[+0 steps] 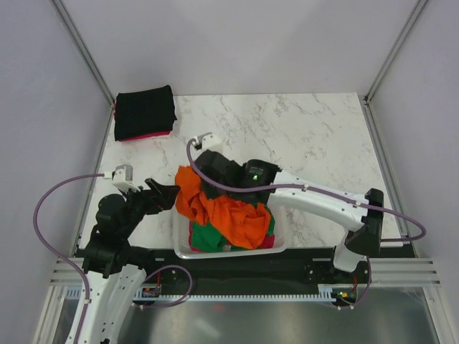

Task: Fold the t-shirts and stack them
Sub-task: Grab the tshirt from the pile, then move the tshirt to the center of the board, then flatten the tshirt out

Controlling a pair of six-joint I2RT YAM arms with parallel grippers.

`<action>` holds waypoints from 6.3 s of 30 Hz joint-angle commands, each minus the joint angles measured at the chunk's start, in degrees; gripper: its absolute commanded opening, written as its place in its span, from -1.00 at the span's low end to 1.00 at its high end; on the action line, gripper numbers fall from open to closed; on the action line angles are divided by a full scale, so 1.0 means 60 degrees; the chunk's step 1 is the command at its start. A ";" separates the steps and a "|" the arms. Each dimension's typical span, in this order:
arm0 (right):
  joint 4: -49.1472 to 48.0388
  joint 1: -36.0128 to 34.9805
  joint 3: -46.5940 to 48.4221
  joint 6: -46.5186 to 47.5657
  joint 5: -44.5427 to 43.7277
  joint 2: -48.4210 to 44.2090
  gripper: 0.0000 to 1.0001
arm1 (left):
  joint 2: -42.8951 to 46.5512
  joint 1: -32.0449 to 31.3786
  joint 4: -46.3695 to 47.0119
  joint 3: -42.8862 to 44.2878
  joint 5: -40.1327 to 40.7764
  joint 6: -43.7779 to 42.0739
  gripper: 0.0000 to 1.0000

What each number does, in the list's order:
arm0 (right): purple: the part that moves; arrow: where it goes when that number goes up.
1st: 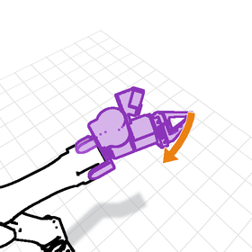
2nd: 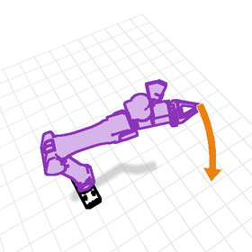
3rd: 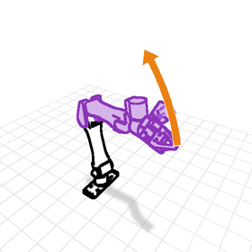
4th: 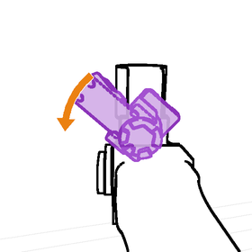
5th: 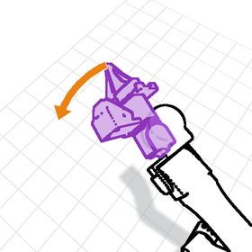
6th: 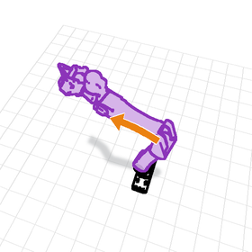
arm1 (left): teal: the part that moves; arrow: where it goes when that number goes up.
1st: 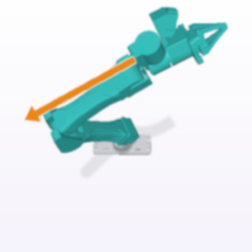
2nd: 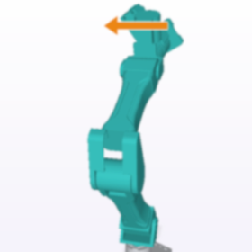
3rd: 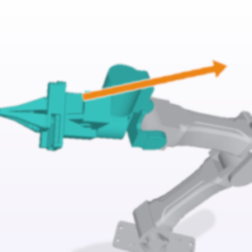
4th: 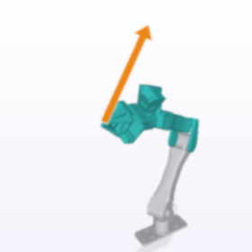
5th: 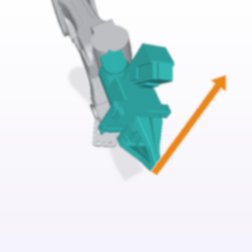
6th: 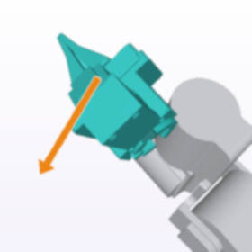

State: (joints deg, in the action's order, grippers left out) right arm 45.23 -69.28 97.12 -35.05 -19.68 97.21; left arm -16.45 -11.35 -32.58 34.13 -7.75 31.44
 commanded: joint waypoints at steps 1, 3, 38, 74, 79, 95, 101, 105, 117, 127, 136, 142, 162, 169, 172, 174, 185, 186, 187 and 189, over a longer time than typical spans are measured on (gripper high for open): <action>0.1787 0.0105 0.2816 0.0816 -0.2561 -0.1097 -1.00 | 0.0002 0.0003 0.0185 0.0098 0.0105 -0.0333 0.85; 0.2069 0.0310 0.3716 0.1430 -0.3147 -0.1332 -1.00 | 0.0031 0.0003 0.0185 0.0083 0.0163 -0.0304 0.85; -0.0388 0.1658 -0.7469 -0.1117 -0.0763 -0.5011 0.96 | -0.0482 -0.0012 -0.0005 0.0259 -0.0422 -0.0377 0.82; -0.1079 0.3475 -0.1158 -0.0153 0.0453 0.1509 -1.00 | 0.1745 -0.0012 -0.4369 0.4390 0.1496 -0.0231 0.93; -0.0450 0.3955 -0.0806 0.0348 -0.0234 0.1567 -1.00 | 0.1687 -0.0012 -0.4429 0.4638 0.1409 -0.0172 0.93; -0.1327 0.4166 -0.1451 0.0205 0.1992 0.1288 -1.00 | 0.1731 -0.0012 -0.4415 0.4361 0.1014 0.0545 0.90; -0.2057 0.1807 -0.0588 -0.2036 0.1857 0.2369 -1.00 | 0.1482 -0.0012 -0.4253 0.4652 0.0896 0.1131 0.90; -0.3522 0.1220 -0.0615 -0.4260 0.2868 0.3075 -1.00 | 0.1379 -0.0012 -0.4253 0.5107 0.0735 0.1278 0.89; -0.5063 -0.0523 0.1786 -0.6037 0.3808 0.5272 -0.89 | 0.1789 -0.0012 -0.4341 0.5386 0.0852 0.1454 0.88; -0.6761 -0.0700 0.2767 -0.6728 0.4539 0.6239 0.01 | 0.1438 -0.0026 -0.5146 0.6703 0.1526 0.0678 0.92; -0.6331 -0.0598 0.1290 -0.4785 0.4805 0.4531 0.96 | 0.1175 -0.0012 -0.5177 0.7217 0.1411 0.0444 0.93; -0.3370 0.0966 0.0046 -0.3096 0.3342 0.1591 0.96 | -0.0405 0.0541 -0.4020 0.6310 -0.1894 0.0355 0.99; -0.0566 1.2187 -0.3385 0.0729 0.0850 -0.1511 0.76 | -0.4096 0.0766 0.1108 0.0888 -0.2417 0.0154 0.99; -0.1122 1.2630 -0.2945 0.0685 0.0515 0.0465 0.58 | -0.6764 -0.0917 0.1474 0.1372 -0.0951 -0.0581 0.99; -0.1356 1.2820 -0.2901 0.0831 0.0322 0.0862 0.52 | -0.7073 -0.1154 0.1606 0.1343 -0.0891 -0.0786 0.99; -0.1474 1.2966 -0.2901 0.0890 0.0380 0.1068 0.45 | -0.6855 -0.1154 0.1606 0.1343 -0.0950 -0.0918 0.99; -0.2133 1.3377 -0.2871 0.1081 0.0526 0.1874 0.22 | -0.6472 -0.1228 0.1563 0.1006 -0.0965 -0.0904 0.99; -0.2148 1.3406 -0.2871 0.1052 0.0570 0.2020 0.18 | -0.6502 -0.1228 0.1562 0.1021 -0.0950 -0.0904 0.99; -0.2192 1.3406 -0.2900 0.1037 0.0585 0.2065 0.16 | -0.6531 -0.1228 0.1548 0.1021 -0.0935 -0.0904 0.99; -0.2396 1.3479 -0.3017 0.0949 0.0585 0.2152 0.09 | -0.6575 -0.1228 0.1533 0.1021 -0.0950 -0.0919 0.99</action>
State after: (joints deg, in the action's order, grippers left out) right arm 33.80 11.11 78.50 -29.36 -16.47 109.21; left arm -55.75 -18.46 -25.15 39.70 -13.93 28.49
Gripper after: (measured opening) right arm 0.561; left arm 0.993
